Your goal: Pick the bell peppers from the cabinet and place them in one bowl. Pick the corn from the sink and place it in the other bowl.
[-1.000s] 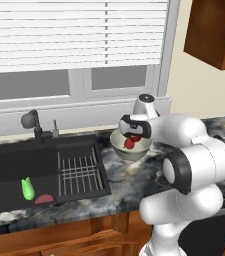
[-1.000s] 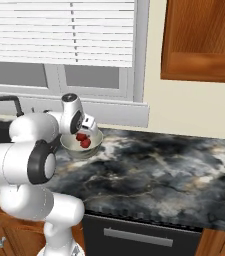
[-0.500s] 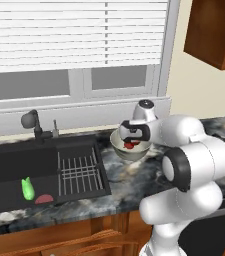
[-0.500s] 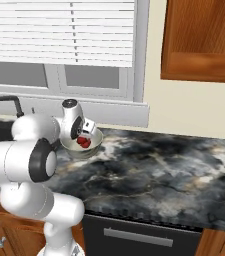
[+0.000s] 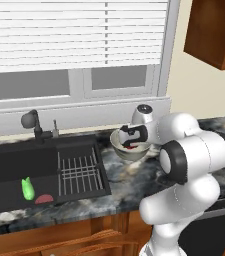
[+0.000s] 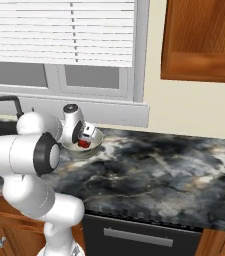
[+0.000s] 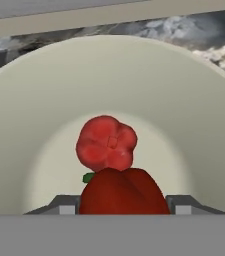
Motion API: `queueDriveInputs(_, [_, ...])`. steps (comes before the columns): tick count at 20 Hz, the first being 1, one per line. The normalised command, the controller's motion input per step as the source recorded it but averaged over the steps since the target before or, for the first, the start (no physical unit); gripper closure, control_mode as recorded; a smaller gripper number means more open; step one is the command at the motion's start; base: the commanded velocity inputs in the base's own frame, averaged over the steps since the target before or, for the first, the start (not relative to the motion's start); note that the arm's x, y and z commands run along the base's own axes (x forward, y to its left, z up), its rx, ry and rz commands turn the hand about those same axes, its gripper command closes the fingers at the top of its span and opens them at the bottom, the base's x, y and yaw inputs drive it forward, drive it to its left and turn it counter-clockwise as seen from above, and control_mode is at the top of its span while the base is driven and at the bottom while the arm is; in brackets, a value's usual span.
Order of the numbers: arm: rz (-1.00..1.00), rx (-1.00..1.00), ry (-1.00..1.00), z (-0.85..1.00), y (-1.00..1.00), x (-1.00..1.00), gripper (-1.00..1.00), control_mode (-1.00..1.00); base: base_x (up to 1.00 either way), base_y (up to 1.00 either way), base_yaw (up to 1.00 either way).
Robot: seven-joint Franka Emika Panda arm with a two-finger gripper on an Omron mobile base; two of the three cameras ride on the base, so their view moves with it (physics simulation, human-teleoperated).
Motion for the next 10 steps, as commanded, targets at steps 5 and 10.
queueDriveInputs(5, [0.0,0.0,0.0,-0.02,0.0,0.0,1.0,-1.0,0.0,0.0,0.0])
queueDriveInputs(10, [0.0,0.0,0.0,-0.33,0.0,0.0,1.0,-1.0,0.0,0.0,0.0])
